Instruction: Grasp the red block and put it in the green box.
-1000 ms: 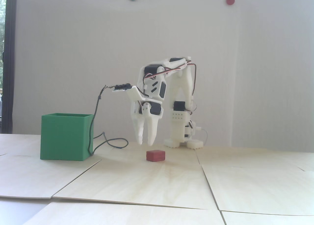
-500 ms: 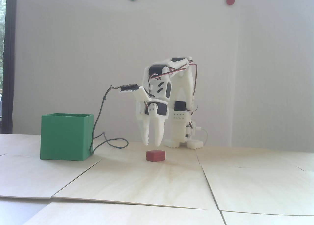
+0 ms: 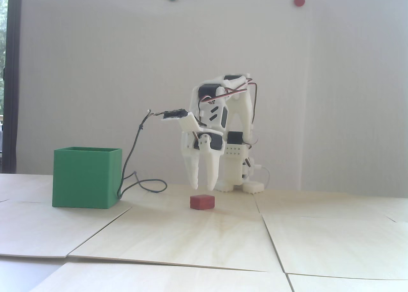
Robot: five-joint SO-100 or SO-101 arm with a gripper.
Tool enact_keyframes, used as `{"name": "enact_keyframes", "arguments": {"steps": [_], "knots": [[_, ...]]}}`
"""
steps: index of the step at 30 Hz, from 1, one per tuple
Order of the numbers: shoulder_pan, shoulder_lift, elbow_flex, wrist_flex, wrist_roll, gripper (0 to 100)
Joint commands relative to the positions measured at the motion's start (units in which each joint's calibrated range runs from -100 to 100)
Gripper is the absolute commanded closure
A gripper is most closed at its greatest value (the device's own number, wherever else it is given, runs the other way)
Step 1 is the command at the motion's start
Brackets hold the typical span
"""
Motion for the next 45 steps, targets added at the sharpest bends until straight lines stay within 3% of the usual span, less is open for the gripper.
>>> {"name": "enact_keyframes", "arguments": {"steps": [1,45], "knots": [[1.48,-0.41,-4.31,-1.2,-0.33,85],[2.53,8.03,-4.58,-1.45,-0.12,85]]}}
